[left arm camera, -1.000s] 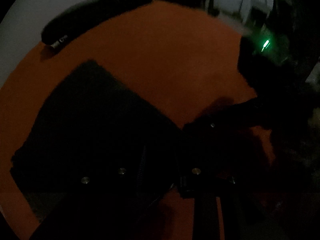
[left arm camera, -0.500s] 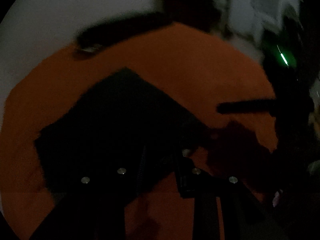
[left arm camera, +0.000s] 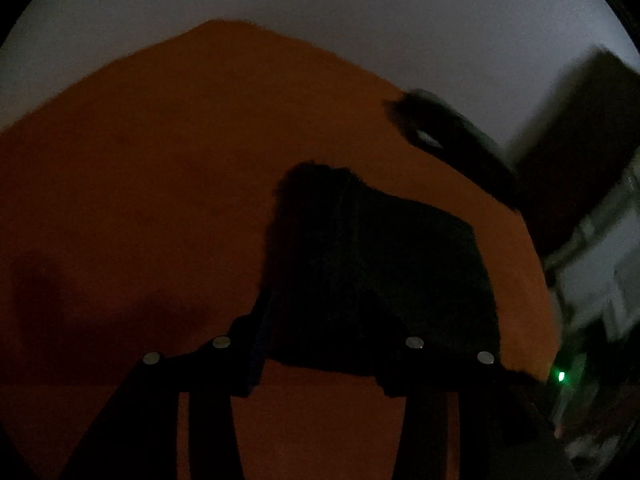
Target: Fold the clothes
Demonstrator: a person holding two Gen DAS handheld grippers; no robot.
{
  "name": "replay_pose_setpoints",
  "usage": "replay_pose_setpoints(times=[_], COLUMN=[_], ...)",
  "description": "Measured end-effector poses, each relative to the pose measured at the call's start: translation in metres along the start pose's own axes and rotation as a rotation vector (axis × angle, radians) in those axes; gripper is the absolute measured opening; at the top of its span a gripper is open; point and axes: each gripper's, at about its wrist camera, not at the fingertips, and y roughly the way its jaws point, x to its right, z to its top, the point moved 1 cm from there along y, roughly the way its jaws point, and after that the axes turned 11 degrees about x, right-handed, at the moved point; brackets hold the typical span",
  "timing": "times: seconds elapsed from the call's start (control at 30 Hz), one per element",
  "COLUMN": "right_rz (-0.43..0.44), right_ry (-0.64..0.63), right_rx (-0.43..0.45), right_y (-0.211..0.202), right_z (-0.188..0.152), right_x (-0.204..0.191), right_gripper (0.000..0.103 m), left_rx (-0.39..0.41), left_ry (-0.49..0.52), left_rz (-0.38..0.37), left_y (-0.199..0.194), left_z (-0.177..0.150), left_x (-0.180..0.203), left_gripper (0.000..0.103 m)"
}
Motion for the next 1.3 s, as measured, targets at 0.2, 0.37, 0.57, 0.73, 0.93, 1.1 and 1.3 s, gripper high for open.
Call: replay_pose_setpoints(times=[0.2,0.37,0.57,0.73,0.93,1.1,1.3], right_rz=[0.057,0.165,0.184,0.218,0.407,0.475,0.518], right_ry=[0.061,0.069,-0.124,-0.173,-0.281,-0.168,0.156], right_rx=[0.067,0.267,0.156,0.104,-0.033,-0.170,-0.278], right_y=[-0.029,-0.073,-0.034,0.008,-0.020,-0.033,0.036], right_z=[0.003,0.034,0.069,0.034,0.078,0.144,0.137], right_x=[0.005,-0.006,-0.057,-0.089,-0.081,-0.020,0.035], right_gripper=[0.026,0.027,0.027,0.027,0.027,0.063,0.063], left_rx=[-0.181,-0.110,-0.005,-0.136,-0.158,-0.383,-0.510], left_ry=[0.258,0.136,0.209,0.209,0.074,-0.023,-0.157], left_rz=[0.172,0.062,-0.034,0.134,-0.042,-0.283,-0.278], left_y=[0.063,0.047,0.040,0.098,0.054,0.082,0.149], left_z=[-0.031,-0.035,0.024,0.001,0.055,0.103,0.083], left_x=[0.015,-0.026,0.002,-0.038,-0.097,-0.129,-0.166], left_gripper=[0.048,0.052,0.052,0.054,0.052,0.074,0.074])
